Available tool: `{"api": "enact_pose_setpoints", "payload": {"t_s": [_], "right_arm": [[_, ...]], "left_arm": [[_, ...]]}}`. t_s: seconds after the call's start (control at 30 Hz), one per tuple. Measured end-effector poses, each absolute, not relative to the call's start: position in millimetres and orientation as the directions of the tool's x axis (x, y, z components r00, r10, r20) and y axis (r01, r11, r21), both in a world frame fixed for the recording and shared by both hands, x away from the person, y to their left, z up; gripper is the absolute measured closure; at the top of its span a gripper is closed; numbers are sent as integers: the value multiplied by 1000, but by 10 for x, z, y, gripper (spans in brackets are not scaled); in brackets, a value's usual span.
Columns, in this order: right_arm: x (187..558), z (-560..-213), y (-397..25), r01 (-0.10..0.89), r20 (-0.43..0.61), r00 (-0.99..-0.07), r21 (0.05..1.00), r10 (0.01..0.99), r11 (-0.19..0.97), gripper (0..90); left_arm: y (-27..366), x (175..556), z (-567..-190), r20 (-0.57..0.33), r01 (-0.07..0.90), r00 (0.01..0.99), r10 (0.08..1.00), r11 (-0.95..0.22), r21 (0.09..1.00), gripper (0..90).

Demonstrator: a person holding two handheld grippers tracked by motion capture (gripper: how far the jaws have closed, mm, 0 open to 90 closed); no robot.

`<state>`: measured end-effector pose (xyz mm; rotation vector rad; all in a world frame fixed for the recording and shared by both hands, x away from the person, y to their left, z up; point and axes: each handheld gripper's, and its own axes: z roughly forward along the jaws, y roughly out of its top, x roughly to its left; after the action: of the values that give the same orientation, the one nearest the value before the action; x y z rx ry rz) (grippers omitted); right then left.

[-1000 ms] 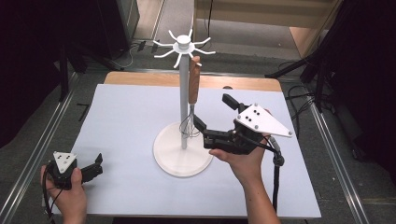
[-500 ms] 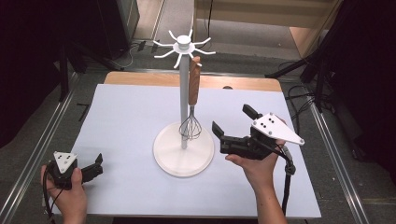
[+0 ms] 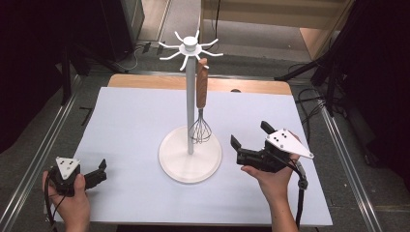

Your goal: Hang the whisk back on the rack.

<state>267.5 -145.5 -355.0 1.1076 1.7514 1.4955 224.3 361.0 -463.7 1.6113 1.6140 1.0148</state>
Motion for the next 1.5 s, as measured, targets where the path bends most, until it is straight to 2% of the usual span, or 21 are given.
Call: {"api": "enact_pose_setpoints", "payload": {"t_s": [0.67,1.5], "right_arm": [[2685,-4224,-1786,320,102,-419,946,902,41,0],[2560,-4532,-2433,386,99,-313,922,945,31,0]], "left_arm": [[3608,2244,-4636,88,509,-46,995,-52,859,2],[3599,2243,-4639,95,506,-43,995,-60,860,2]]}}
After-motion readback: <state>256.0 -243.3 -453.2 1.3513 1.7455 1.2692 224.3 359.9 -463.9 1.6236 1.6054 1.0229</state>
